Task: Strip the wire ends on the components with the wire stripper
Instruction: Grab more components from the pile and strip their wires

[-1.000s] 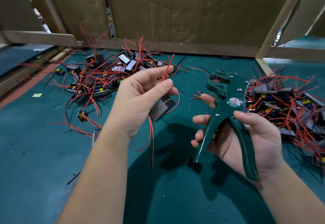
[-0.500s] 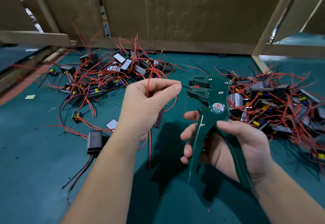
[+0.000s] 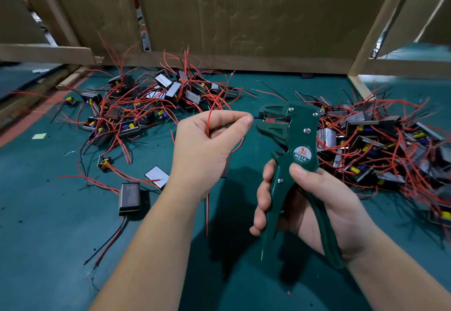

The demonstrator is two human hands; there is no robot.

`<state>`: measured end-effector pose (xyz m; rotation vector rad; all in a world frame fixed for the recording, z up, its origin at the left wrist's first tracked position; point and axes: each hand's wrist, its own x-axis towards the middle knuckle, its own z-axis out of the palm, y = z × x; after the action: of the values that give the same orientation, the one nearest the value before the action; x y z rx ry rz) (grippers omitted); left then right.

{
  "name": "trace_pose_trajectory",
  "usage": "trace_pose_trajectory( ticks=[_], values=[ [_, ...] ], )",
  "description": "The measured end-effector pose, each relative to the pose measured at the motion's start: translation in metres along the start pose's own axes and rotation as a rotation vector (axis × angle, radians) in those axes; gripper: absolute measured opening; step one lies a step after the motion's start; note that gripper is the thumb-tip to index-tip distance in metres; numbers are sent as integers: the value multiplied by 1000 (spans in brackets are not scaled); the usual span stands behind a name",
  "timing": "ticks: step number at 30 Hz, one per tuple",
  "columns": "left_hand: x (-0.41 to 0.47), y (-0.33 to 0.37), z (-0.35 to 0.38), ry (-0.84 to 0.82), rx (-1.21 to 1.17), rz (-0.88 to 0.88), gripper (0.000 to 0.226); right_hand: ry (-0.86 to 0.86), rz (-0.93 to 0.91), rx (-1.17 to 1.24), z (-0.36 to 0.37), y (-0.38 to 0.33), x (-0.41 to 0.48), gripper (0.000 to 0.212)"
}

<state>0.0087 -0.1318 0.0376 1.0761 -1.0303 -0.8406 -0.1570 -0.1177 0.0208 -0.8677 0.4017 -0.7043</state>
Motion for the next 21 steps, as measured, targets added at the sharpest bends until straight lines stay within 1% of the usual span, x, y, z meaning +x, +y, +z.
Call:
trace_pose_trajectory(
  ticks=[6, 10, 11, 13, 15, 18, 21],
  values=[
    [-1, -1, 0, -22, 35, 11, 18, 110, 24, -52, 2, 1, 2, 58],
    [-3, 0, 2, -63, 59, 92, 15, 200, 19, -36, 8, 2, 1, 52],
    [-2, 1, 2, -72, 14, 87, 18, 235, 11, -34, 9, 1, 2, 49],
    [-1, 1, 3, -131, -109, 35, 38, 300, 1, -14, 11, 0, 3, 47],
    [-1, 2, 3, -232, -122, 0, 51, 302, 7, 24, 10, -2, 5, 47],
    [-2, 3, -1, -351, -139, -68, 55, 247, -29, 132, 4, -6, 5, 45],
    [2, 3, -6, -354, -142, -122, 63, 292, -88, 192, -2, -11, 4, 42]
  ],
)
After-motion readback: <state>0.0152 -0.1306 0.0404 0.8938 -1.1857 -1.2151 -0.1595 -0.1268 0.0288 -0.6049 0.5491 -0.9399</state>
